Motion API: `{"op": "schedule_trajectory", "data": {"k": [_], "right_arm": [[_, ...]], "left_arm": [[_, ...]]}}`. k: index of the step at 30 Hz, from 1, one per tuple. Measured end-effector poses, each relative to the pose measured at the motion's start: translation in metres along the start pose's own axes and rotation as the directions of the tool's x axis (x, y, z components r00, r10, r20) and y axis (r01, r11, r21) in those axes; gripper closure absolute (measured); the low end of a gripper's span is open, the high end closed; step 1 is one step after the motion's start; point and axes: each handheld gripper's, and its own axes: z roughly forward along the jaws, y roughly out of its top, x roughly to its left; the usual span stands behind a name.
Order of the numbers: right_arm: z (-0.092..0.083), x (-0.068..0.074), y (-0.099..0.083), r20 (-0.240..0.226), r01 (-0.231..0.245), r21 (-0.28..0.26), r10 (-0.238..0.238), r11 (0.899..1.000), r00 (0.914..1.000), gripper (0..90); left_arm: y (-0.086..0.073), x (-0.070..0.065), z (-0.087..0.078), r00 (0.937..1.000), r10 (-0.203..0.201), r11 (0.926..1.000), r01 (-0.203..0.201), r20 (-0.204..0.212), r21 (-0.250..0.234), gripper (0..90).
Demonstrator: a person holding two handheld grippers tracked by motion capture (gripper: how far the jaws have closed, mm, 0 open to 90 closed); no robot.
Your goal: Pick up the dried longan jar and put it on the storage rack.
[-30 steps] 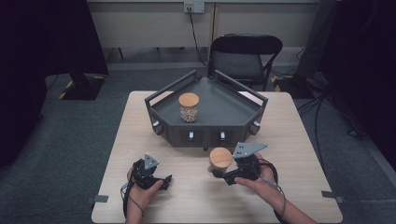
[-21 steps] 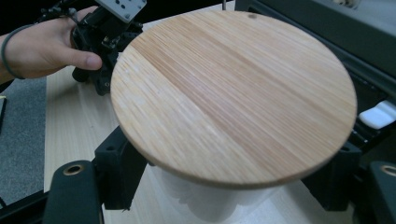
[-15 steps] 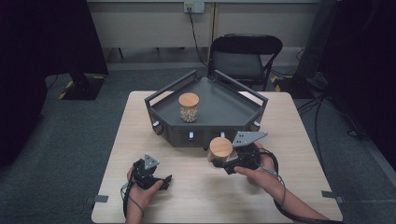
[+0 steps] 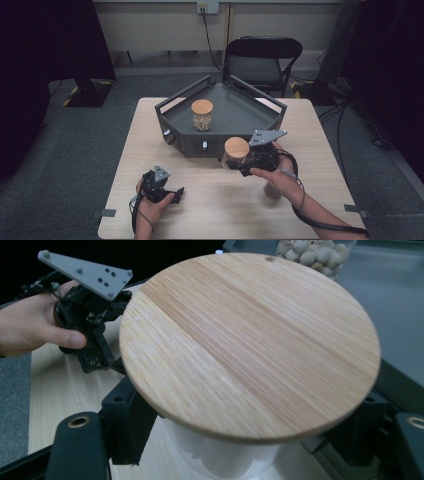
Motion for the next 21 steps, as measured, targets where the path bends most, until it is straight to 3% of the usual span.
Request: {"op": "schedule_trajectory", "data": {"k": [21], "right_arm": [[-0.001, -0.01, 0.03, 0.052, 0.011, 0.008, -0.011, 1.0, 0.9986, 25.0]], "left_arm": [[0.0, 0.0, 0.0, 1.0, 0.0, 1.0, 0.0, 0.0, 0.0, 0.0]]}}
